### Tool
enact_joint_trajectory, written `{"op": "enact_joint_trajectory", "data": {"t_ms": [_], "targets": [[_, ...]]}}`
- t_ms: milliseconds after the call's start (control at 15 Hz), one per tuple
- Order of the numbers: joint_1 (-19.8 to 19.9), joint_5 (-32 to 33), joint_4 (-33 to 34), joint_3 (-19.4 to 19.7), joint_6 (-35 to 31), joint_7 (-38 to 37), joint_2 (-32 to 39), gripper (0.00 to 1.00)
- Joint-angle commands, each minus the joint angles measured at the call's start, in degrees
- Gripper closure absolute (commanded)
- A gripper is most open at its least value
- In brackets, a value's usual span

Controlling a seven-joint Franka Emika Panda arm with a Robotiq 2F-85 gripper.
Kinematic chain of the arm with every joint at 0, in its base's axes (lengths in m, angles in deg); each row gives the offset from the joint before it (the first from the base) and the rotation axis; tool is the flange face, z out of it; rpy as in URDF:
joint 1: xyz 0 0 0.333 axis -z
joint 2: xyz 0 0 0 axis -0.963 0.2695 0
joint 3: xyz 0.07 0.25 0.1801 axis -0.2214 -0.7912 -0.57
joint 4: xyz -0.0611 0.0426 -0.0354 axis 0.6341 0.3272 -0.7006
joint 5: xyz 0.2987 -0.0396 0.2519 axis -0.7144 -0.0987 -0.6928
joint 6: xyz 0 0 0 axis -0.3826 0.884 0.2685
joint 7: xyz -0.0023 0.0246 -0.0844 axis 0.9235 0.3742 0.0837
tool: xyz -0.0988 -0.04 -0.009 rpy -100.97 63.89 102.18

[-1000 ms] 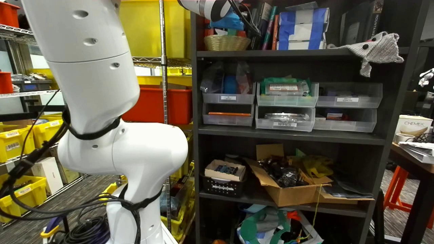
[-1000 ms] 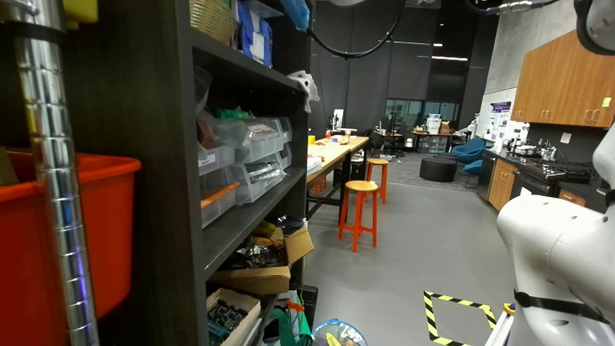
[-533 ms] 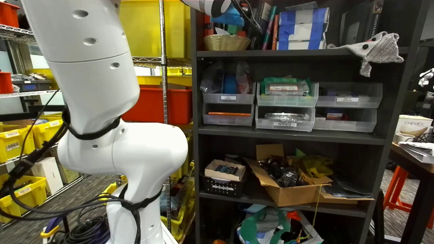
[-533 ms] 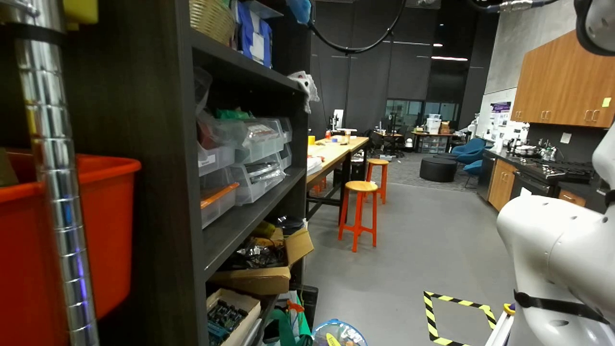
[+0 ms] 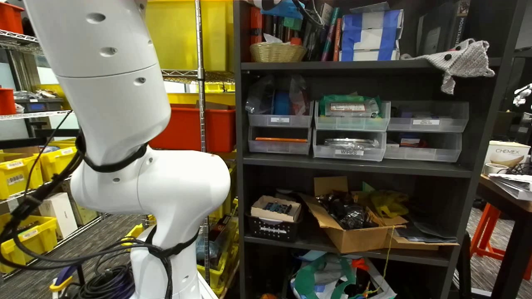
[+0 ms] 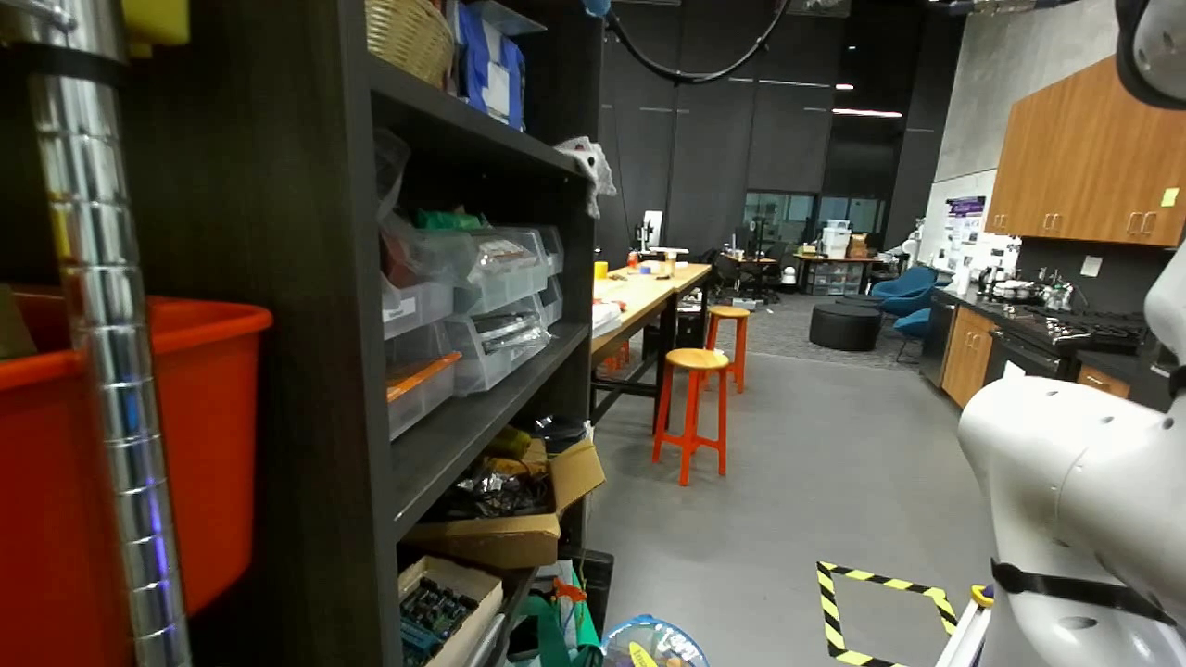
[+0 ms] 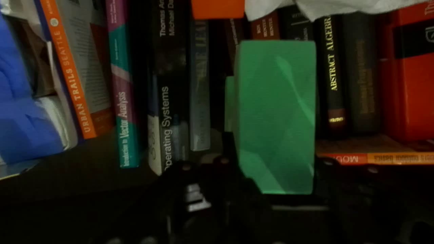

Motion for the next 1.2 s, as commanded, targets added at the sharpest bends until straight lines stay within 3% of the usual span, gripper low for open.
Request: {"op": "enact_joint_trajectory", "data": {"t_ms": [0,1133], "targets": [[0.4,-0.8,1.2,1.2,-0.8,-0.6,-1.0,0.84],[7.7,1.3,-2.3,2.6,4.1,-4.7,-0.9,0.84]]}}
